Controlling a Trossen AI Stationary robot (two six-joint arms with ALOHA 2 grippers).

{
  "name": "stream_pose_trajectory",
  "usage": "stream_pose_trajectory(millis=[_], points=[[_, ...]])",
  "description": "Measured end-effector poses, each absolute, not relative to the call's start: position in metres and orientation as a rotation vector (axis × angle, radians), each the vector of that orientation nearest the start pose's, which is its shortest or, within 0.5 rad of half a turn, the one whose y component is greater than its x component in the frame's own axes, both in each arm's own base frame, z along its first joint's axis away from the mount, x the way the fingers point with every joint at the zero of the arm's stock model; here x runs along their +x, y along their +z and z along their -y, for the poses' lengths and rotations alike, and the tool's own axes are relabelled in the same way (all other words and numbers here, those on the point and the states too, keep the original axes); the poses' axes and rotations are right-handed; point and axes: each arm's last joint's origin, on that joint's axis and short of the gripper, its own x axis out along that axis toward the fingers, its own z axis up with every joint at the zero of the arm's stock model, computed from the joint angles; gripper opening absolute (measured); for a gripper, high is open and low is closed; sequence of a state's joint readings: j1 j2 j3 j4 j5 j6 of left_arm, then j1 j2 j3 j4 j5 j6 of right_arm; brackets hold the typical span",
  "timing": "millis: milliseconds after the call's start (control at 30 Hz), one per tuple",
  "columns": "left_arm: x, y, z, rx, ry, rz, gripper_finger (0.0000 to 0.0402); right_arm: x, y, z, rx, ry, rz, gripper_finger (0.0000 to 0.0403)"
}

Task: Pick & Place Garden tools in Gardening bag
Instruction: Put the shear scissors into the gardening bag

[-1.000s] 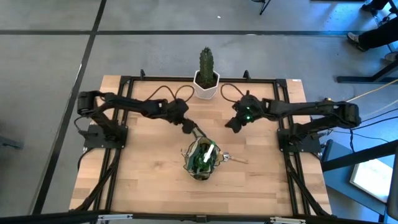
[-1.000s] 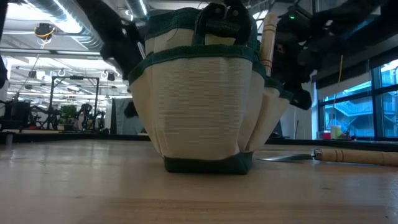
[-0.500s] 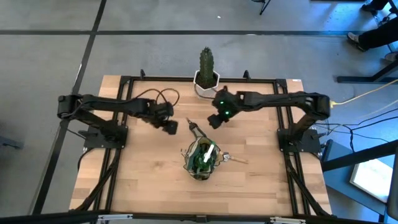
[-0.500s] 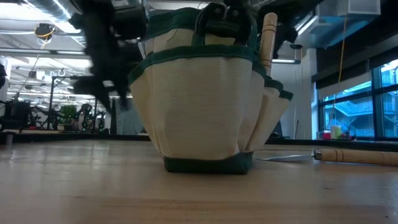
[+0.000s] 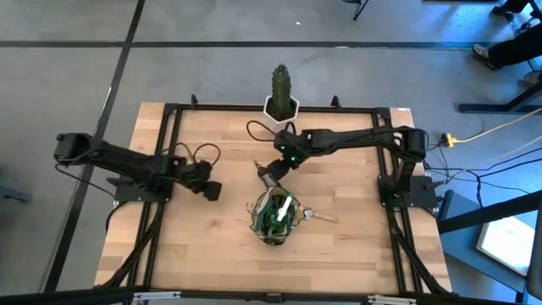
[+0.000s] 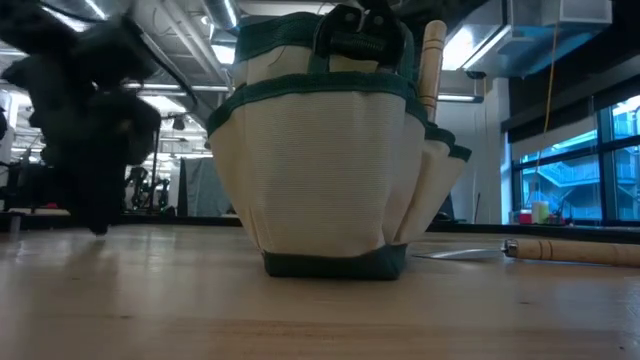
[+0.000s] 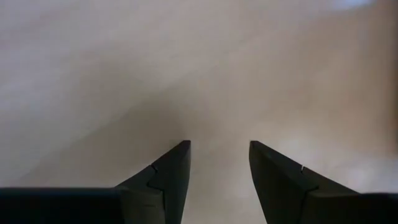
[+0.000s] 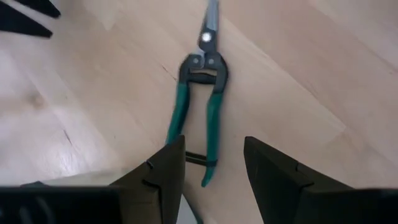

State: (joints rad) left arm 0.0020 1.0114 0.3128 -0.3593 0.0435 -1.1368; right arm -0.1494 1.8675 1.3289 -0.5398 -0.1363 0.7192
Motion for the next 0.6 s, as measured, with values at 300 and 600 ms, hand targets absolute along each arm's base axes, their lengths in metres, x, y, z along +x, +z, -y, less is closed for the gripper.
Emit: stream_pose_trajectory(millis=[300, 600], points=[[0.148, 0.164, 0.002, -0.990, 0.448, -0.588, 0.0157, 0.387, 0.185, 0.044, 0.724, -0.338, -1.052, 0.0167], [0.150, 0.180, 0.003, -0.894, 0.309, -0.478, 0.0157, 0.403, 0.158, 0.043, 0.713, -0.328, -1.086, 0.0167]])
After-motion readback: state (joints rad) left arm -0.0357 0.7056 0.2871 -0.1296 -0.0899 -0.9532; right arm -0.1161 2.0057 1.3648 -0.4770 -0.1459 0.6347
